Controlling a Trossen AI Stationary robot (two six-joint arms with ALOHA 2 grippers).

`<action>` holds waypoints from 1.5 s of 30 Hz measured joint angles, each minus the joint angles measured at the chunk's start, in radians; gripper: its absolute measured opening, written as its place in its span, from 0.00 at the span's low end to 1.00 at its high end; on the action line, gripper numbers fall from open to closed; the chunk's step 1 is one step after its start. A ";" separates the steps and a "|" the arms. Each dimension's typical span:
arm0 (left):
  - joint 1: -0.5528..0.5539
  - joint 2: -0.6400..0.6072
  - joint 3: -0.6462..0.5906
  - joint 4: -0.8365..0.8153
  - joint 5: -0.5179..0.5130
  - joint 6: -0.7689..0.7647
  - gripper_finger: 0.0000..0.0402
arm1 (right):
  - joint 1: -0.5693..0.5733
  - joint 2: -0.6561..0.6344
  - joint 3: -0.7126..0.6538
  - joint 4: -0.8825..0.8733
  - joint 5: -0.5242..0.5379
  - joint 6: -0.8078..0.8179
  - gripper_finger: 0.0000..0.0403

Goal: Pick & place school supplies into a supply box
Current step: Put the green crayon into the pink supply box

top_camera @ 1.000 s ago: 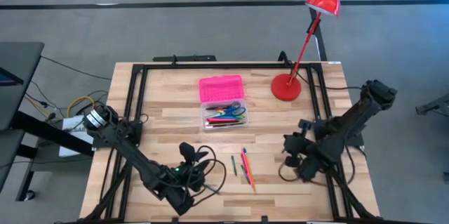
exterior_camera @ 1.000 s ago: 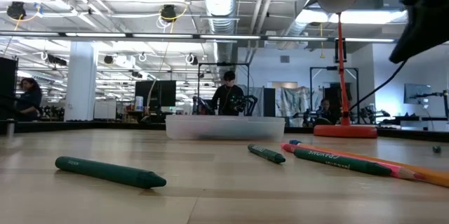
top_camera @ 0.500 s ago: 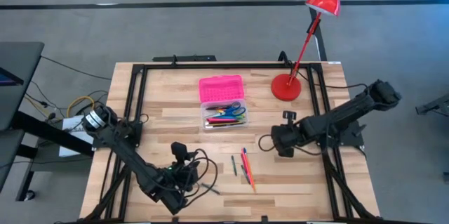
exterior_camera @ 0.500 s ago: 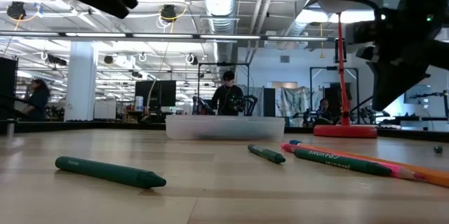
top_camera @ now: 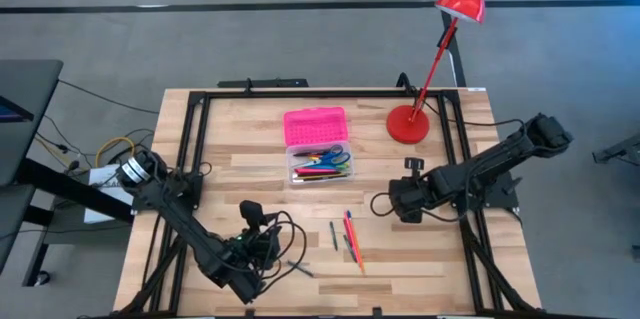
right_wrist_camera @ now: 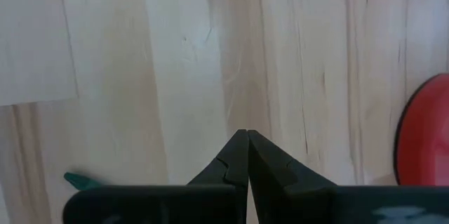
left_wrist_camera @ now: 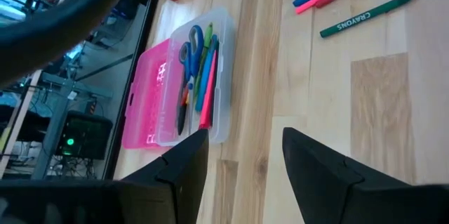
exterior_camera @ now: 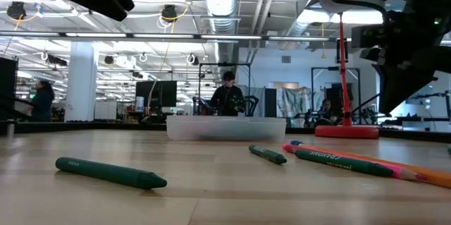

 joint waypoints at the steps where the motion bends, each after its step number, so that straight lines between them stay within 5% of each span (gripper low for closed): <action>1: 0.003 0.000 0.000 0.000 0.005 0.001 0.44 | 0.003 0.000 0.000 -0.001 0.006 0.000 0.00; 8: 0.031 0.000 0.000 0.000 0.088 0.033 0.44 | 0.010 0.000 0.000 -0.006 0.010 -0.001 0.00; 19: 0.098 0.000 0.000 0.000 0.036 0.106 0.44 | 0.063 -0.004 0.000 -0.019 0.011 -0.010 0.00; 31: 0.154 0.000 0.000 0.002 0.105 0.048 0.45 | 0.089 -0.142 -0.002 -0.004 -0.021 -0.012 0.01; 45: 0.153 0.000 0.000 -0.004 0.123 0.058 0.45 | 0.088 0.012 -0.007 0.006 -0.097 -0.045 0.31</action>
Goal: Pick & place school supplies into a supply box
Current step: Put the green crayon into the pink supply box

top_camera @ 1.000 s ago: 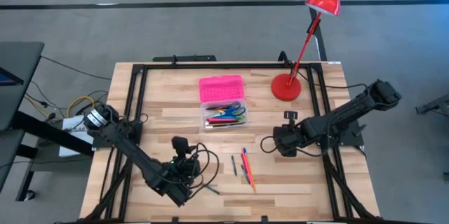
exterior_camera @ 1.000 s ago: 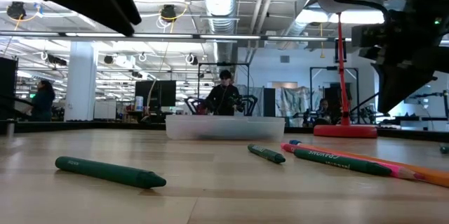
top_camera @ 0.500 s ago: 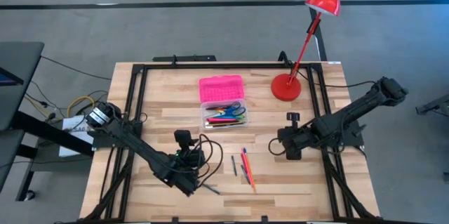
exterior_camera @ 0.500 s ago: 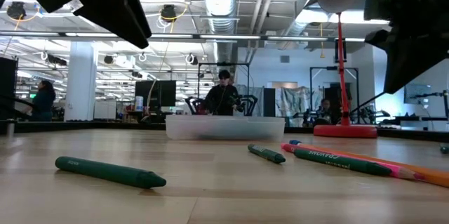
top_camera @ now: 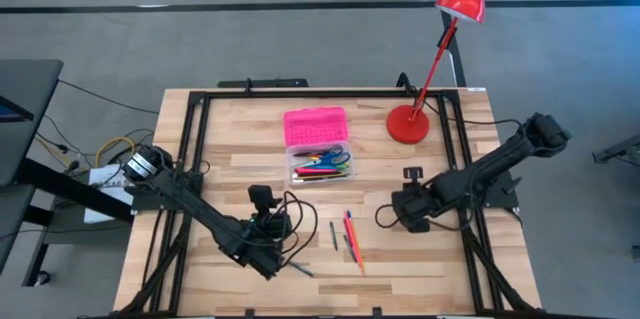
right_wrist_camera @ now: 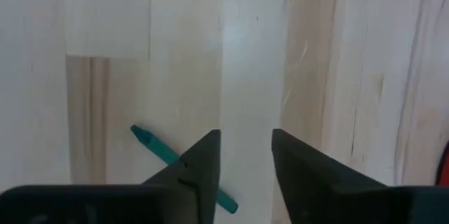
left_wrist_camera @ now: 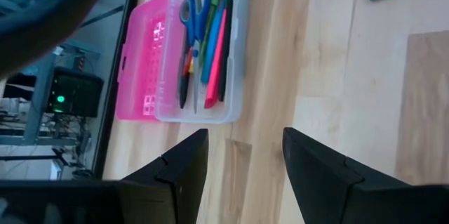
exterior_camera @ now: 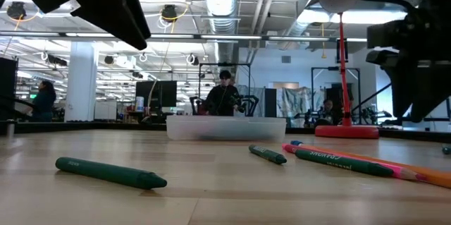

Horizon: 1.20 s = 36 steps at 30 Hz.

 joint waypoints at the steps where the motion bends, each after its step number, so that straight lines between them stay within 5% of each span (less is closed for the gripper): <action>1: 0.000 0.000 0.000 0.000 0.005 0.000 0.45 | 0.003 -0.001 0.000 -0.001 0.000 0.000 0.33; 19: 0.000 0.000 0.000 -0.001 0.017 0.007 0.45 | 0.016 -0.079 -0.008 -0.015 0.024 0.033 0.33; 27: -0.005 0.000 0.000 -0.001 0.005 0.034 0.45 | 0.138 -0.191 -0.007 -0.237 0.031 0.288 0.31; 36: 0.014 0.000 0.000 0.000 -0.011 0.043 0.45 | 0.199 -0.107 -0.041 -0.182 0.072 0.246 0.30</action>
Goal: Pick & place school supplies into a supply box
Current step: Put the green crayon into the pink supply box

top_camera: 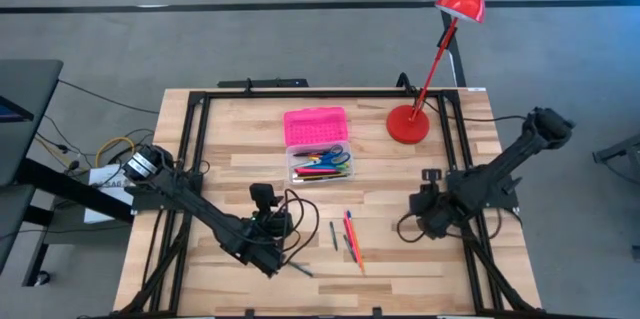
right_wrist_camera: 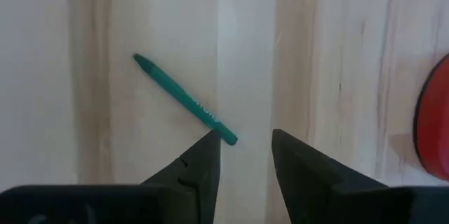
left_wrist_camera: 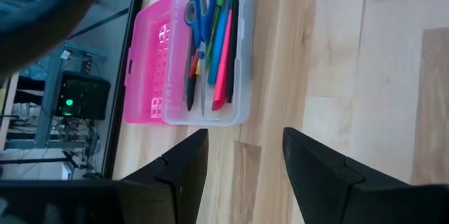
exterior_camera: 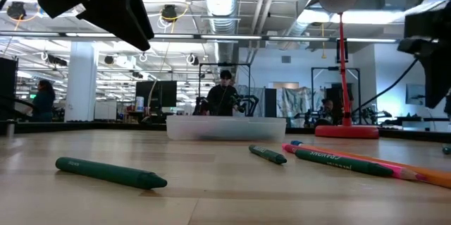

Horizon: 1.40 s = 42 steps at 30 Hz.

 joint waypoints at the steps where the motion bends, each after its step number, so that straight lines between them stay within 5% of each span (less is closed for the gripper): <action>1: 0.001 0.000 0.000 0.000 0.000 0.001 0.45 | -0.008 0.023 0.000 0.008 -0.015 0.000 0.30; 12: 0.002 0.000 0.000 0.003 -0.009 0.016 0.45 | -0.053 0.210 0.001 0.074 -0.118 -0.041 0.30; 29: 0.002 0.000 0.000 0.009 -0.003 0.015 0.45 | -0.176 0.262 0.005 0.181 -0.175 -0.194 0.30; 42: 0.001 0.000 0.000 0.009 0.006 0.006 0.45 | -0.194 0.288 0.004 0.199 -0.233 -0.166 0.27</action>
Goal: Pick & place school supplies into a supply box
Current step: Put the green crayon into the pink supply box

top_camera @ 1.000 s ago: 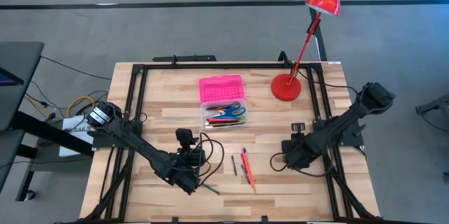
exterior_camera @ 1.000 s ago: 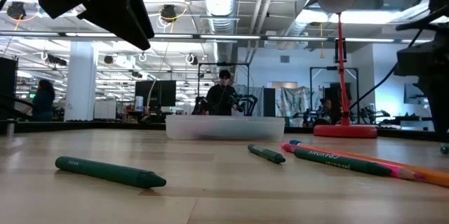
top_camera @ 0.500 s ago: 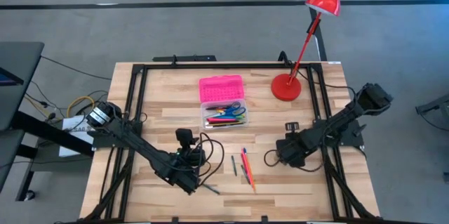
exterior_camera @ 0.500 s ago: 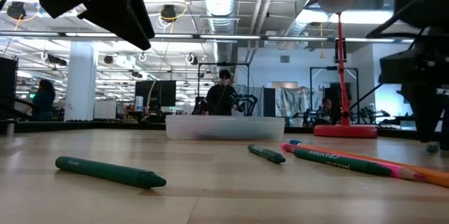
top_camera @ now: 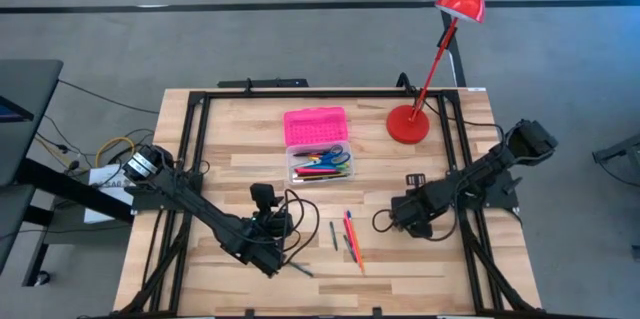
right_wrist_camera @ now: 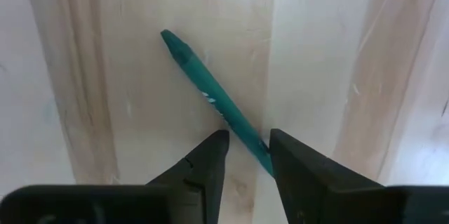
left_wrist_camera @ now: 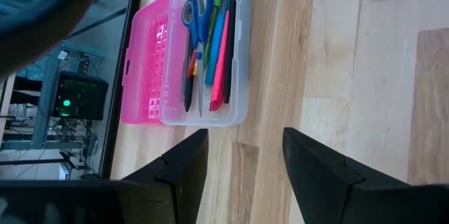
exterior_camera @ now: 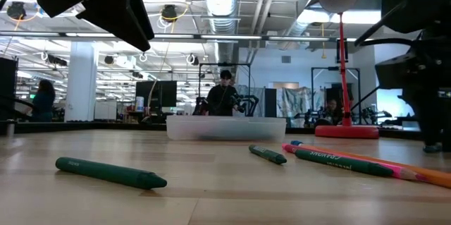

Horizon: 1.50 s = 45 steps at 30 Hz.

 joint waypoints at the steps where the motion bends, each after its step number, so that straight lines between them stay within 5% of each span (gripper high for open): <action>1: 0.000 0.000 0.000 0.000 0.000 0.000 0.45 | 0.000 0.000 0.000 0.002 -0.006 0.008 0.26; 11: 0.000 0.000 0.000 0.000 0.021 0.000 0.45 | 0.001 0.001 0.001 0.009 -0.039 0.085 0.18; 45: 0.000 0.000 0.000 0.000 0.092 -0.005 0.45 | 0.012 0.012 0.052 0.104 -0.106 0.269 0.18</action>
